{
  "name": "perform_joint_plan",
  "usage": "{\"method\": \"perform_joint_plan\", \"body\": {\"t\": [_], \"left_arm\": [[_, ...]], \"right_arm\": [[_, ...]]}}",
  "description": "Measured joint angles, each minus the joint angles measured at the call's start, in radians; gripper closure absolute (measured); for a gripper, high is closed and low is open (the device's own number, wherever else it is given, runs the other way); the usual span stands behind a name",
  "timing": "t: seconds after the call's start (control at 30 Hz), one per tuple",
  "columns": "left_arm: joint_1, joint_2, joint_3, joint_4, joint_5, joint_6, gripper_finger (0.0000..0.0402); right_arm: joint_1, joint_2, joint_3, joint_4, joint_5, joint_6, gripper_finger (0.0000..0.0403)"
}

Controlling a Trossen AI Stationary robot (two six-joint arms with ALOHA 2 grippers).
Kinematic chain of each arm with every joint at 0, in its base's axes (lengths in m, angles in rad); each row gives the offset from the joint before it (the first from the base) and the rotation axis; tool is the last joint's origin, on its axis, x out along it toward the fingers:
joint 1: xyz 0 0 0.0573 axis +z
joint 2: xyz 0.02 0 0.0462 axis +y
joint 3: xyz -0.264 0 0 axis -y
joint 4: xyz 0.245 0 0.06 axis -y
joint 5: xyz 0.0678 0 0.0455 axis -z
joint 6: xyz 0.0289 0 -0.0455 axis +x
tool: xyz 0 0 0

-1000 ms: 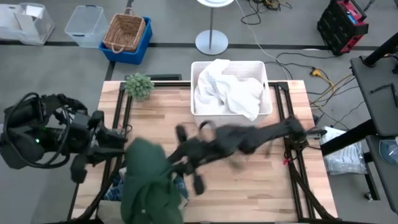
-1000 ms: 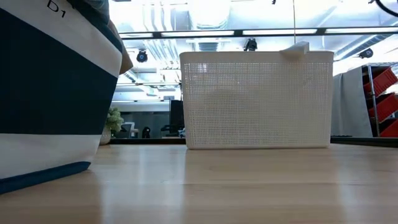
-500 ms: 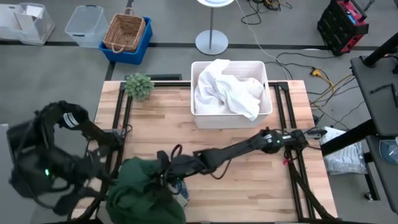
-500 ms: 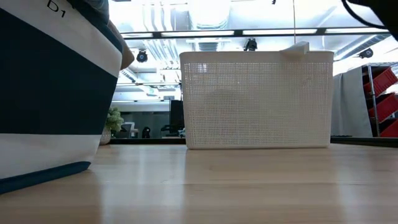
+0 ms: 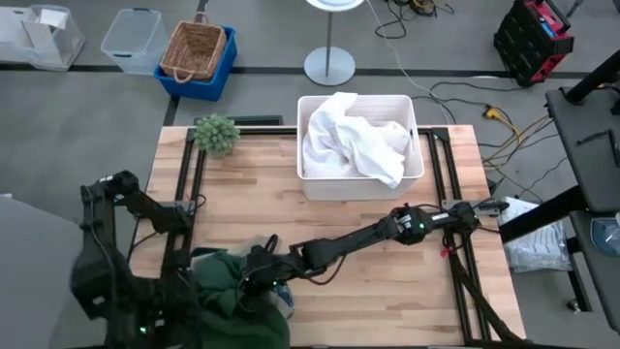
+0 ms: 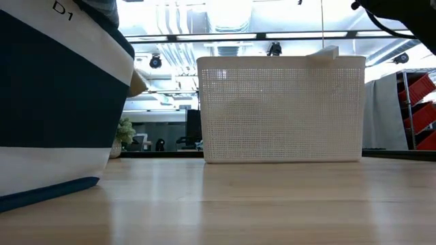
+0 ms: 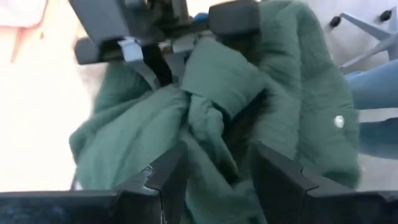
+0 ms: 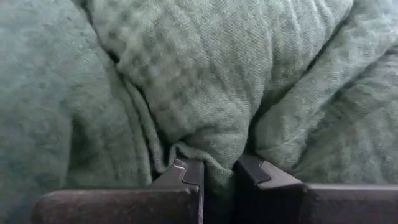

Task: Sort clothes
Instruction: Put the green shirt in the blue bin

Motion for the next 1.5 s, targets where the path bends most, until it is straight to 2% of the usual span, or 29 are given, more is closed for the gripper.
{"method": "perform_joint_plan", "body": {"t": [0.13,0.3,0.47,0.6,0.7,1.03,1.2,1.4,1.5], "left_arm": [[0.001,-0.012,-0.18,0.212,0.007,0.0,0.0249],[0.001,-0.025,-0.441,0.546,0.075,-0.062,0.0257],[0.0,-0.03,-0.679,0.864,0.078,-0.145,0.0312],[0.0,-0.033,-0.789,0.957,0.048,-0.209,0.0366],[0.0,-0.033,-0.839,0.972,0.036,-0.241,0.0395],[0.002,-0.034,-0.901,1.074,0.032,-0.264,0.04],[-0.002,-0.033,-0.914,1.112,0.022,-0.296,0.0401],[-0.003,-0.033,-0.917,1.107,0.014,-0.357,0.0401],[-0.005,-0.033,-0.923,1.106,-0.027,-0.405,0.0401]], "right_arm": [[-0.006,0.011,0.0,-0.008,-0.011,0.004,0.0374],[-0.01,0.005,-0.003,-0.014,-0.016,-0.001,0.0374],[-0.011,0.001,-0.005,-0.026,-0.018,-0.02,0.0374],[-0.017,0.003,-0.004,-0.09,-0.017,-0.012,0.0374],[-0.023,0.013,-0.003,-0.13,-0.01,-0.013,0.0374],[-0.036,0.037,-0.006,-0.157,-0.02,-0.073,0.0374],[-0.065,0.073,-0.005,-0.181,-0.079,-0.094,0.0374],[-0.09,0.09,-0.005,-0.182,-0.102,-0.086,0.0374],[-0.107,0.089,-0.005,-0.181,-0.097,-0.093,0.0374]]}}
